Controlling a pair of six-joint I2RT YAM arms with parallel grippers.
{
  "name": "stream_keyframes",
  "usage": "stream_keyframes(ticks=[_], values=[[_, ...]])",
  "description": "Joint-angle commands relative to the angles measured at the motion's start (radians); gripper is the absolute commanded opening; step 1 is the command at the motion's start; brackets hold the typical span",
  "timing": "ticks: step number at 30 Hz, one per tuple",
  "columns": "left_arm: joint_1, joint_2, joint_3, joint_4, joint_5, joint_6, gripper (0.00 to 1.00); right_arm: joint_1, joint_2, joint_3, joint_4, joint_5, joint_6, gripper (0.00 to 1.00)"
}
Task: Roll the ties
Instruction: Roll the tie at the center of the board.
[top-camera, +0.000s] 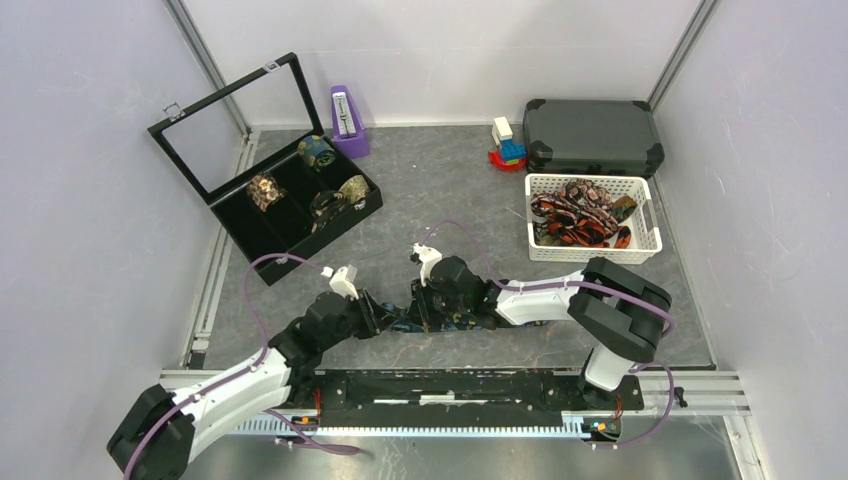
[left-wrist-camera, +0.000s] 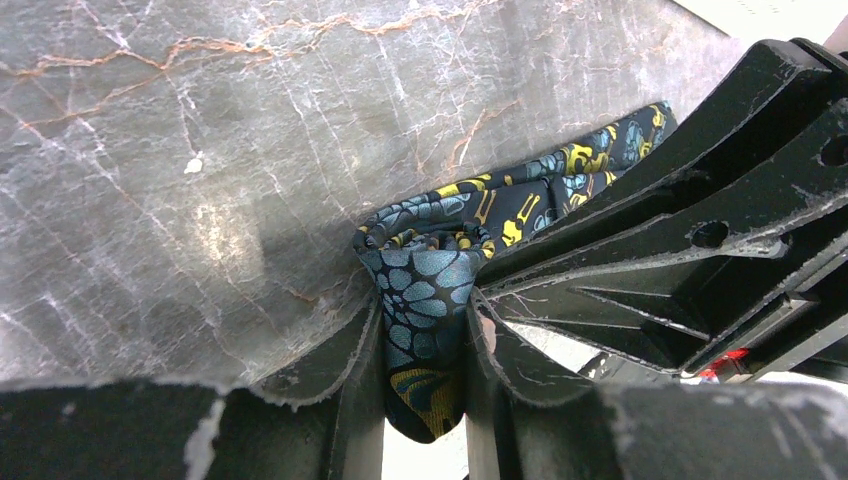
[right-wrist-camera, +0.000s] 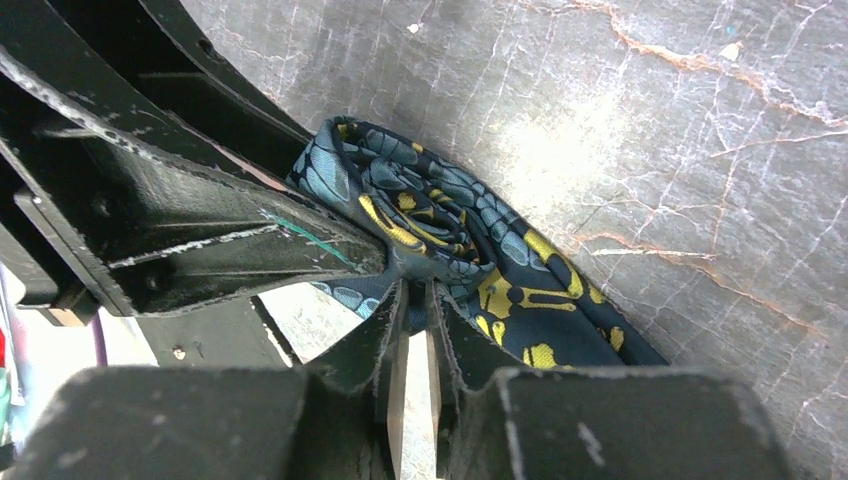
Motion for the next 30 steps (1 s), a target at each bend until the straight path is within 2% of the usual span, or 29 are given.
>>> stream_keyframes(ticks=[1,7,12,25,30], values=[[0.006,-0.025,0.051,-0.125,-0.031,0.066,0.12,-0.006,-0.014,0.027,-0.063,0.003,-0.056,0.2],[0.005,-0.065,0.131,-0.317,-0.115,0.06,0.09,-0.006,-0.089,0.042,-0.109,0.064,-0.094,0.28],[0.005,-0.073,0.193,-0.462,-0.189,0.059,0.07,-0.006,-0.102,0.052,-0.131,0.088,-0.106,0.28],[-0.015,-0.037,0.324,-0.665,-0.31,0.052,0.05,-0.007,-0.074,0.055,-0.084,0.058,-0.092,0.26],[-0.037,0.004,0.351,-0.692,-0.356,0.033,0.04,-0.007,-0.075,0.053,-0.083,0.057,-0.091,0.26]])
